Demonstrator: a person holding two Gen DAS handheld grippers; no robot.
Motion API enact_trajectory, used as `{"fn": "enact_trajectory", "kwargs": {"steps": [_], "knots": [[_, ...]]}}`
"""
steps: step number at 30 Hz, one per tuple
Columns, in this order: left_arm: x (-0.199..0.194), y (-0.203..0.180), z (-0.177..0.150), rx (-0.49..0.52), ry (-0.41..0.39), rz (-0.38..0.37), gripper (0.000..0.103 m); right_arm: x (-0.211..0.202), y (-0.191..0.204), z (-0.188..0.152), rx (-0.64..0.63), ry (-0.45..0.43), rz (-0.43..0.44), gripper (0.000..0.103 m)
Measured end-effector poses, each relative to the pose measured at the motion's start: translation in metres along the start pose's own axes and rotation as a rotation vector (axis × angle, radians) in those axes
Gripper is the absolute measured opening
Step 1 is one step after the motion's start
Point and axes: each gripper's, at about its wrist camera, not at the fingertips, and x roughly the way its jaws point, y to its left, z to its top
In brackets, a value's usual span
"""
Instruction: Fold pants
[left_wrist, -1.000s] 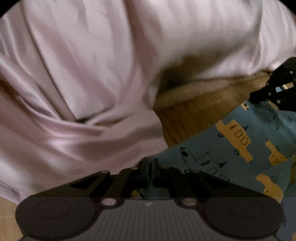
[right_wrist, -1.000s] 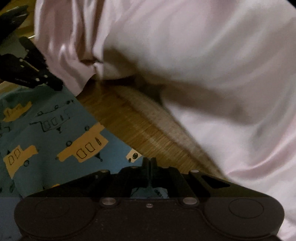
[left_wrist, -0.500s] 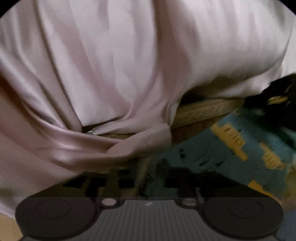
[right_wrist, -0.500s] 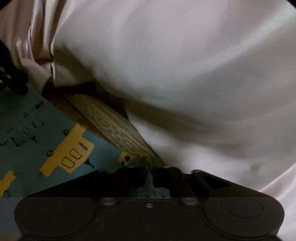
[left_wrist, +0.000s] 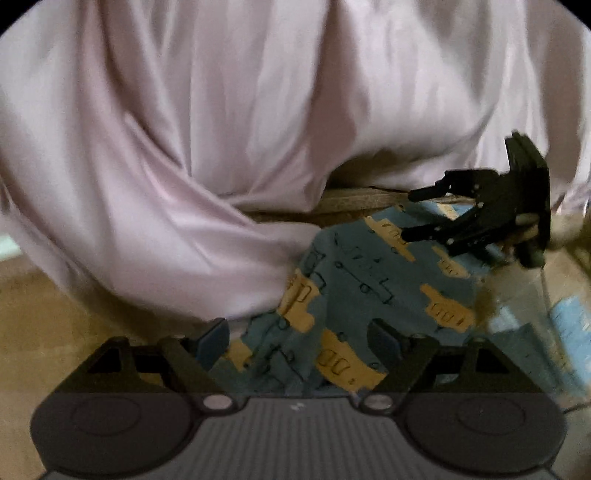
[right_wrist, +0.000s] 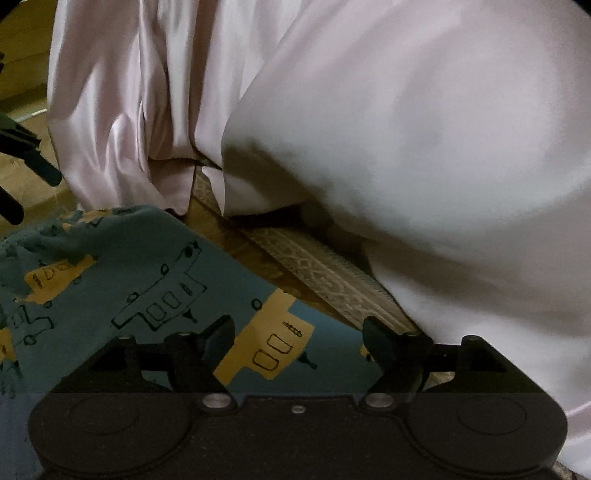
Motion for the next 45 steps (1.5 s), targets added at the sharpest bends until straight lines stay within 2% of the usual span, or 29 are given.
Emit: {"fn": "enact_trajectory", "kwargs": {"steps": [2, 5, 6, 12, 16, 21, 23, 27, 30, 31, 32, 35, 38, 45], "knots": [[0.007, 0.008, 0.005, -0.039, 0.006, 0.001, 0.083, 0.008, 0.006, 0.000, -0.001, 0.003, -0.011, 0.078], [0.014, 0.024, 0.009, -0.100, 0.025, 0.006, 0.073, -0.001, 0.003, -0.004, 0.005, -0.002, -0.027, 0.078], [0.016, 0.029, 0.011, -0.115, 0.031, 0.007, 0.066, -0.001, 0.001, -0.004, 0.009, -0.003, -0.030, 0.078], [0.037, 0.022, 0.025, -0.010, 0.104, 0.039, 0.038, 0.004, -0.004, -0.004, 0.013, 0.026, -0.030, 0.064], [0.051, 0.014, 0.025, 0.043, 0.149, 0.069, 0.037, 0.008, -0.007, -0.006, 0.015, 0.041, -0.018, 0.061], [0.068, 0.014, 0.029, 0.034, 0.188, 0.096, 0.035, 0.012, -0.012, -0.007, 0.037, 0.058, -0.014, 0.064], [0.075, 0.011, 0.032, 0.047, 0.208, 0.121, 0.031, 0.017, -0.015, -0.005, 0.051, 0.061, -0.011, 0.067], [0.083, 0.005, 0.036, 0.053, 0.230, 0.156, 0.012, 0.026, -0.018, 0.002, 0.072, 0.084, 0.021, 0.067], [0.084, -0.001, 0.036, 0.066, 0.225, 0.165, 0.003, 0.028, -0.019, 0.005, 0.079, 0.098, 0.063, 0.054], [0.084, -0.002, 0.035, 0.072, 0.225, 0.171, 0.002, 0.028, -0.017, 0.007, 0.069, 0.097, 0.073, 0.036], [0.082, -0.004, 0.034, 0.074, 0.223, 0.182, 0.001, 0.027, -0.014, 0.008, 0.054, 0.100, 0.074, 0.022], [0.079, -0.008, 0.033, 0.079, 0.211, 0.207, 0.001, 0.026, -0.007, 0.011, 0.037, 0.117, 0.080, 0.002], [0.071, -0.011, 0.031, 0.063, 0.178, 0.242, 0.001, 0.020, -0.006, 0.007, 0.057, 0.107, 0.060, 0.000], [0.049, -0.024, 0.028, 0.070, 0.102, 0.339, 0.000, -0.026, 0.006, 0.003, 0.065, -0.029, -0.005, 0.000]]}}
